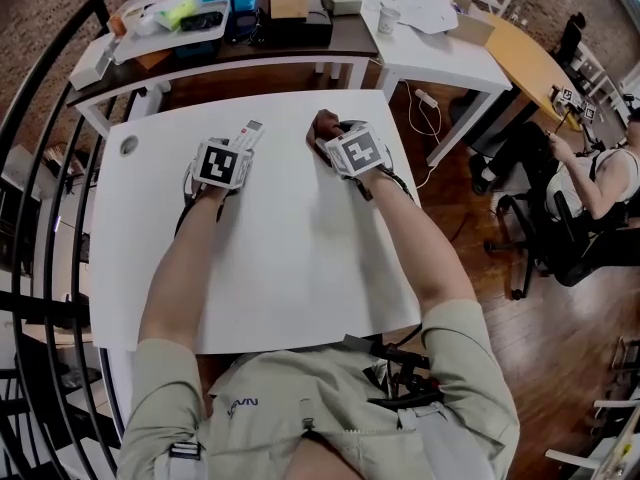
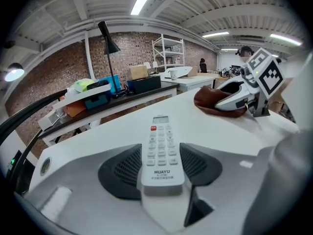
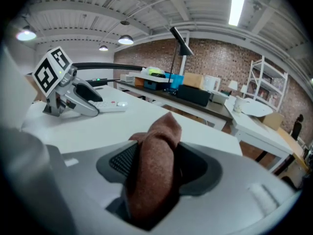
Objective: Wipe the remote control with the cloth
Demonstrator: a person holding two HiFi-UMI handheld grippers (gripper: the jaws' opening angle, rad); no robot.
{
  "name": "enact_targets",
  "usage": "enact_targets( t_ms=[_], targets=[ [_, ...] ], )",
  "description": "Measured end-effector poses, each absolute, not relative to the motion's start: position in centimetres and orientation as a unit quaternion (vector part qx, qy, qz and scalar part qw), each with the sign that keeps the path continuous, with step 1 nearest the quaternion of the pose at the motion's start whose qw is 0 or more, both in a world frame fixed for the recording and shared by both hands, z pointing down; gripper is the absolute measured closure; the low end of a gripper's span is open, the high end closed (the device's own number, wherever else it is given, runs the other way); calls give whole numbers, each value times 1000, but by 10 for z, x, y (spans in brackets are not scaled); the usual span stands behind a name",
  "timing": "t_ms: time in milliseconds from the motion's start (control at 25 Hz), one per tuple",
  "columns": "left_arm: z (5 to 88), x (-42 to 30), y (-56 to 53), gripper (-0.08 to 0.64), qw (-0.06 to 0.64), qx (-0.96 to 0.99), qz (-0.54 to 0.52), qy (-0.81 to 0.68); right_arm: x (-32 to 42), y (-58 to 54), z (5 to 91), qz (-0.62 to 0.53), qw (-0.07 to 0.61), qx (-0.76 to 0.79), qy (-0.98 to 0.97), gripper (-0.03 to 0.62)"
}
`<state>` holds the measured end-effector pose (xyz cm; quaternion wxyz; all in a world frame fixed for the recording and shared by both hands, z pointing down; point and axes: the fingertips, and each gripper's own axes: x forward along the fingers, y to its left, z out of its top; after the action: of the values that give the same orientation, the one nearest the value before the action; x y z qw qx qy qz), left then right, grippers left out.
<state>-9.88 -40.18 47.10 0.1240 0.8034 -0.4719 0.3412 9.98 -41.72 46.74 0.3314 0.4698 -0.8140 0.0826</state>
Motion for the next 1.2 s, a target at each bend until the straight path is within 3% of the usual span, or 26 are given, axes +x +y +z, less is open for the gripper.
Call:
enact_targets(
  t_ms=[120,280,480,520,640,720,840,1200],
  targets=[
    [465,-104,-399,251,125,806,326,-479,102,-413,456,95,306,473,-820,308],
    [440,-105,-389,247,120,822,264,-490,112,-398,430,88,257,495,-825,308],
    [389,-102,-358,317,81,845,167,-502,106,-365,374,22,188,517,-835,308],
    [376,-100,-347,337,71,848,148,-504,104,-355,361,7,171,522,-836,319],
    [344,-99,-307,442,28,850,100,-517,102,-316,324,-24,109,541,-833,446],
    [326,-99,-278,499,0,846,72,-529,103,-289,305,-37,74,553,-829,494],
    [303,-93,-240,512,-34,845,40,-533,107,-253,285,-47,39,566,-822,546],
    [261,-89,-161,512,-106,831,-8,-546,108,-172,249,-89,21,565,-820,589]
  ],
)
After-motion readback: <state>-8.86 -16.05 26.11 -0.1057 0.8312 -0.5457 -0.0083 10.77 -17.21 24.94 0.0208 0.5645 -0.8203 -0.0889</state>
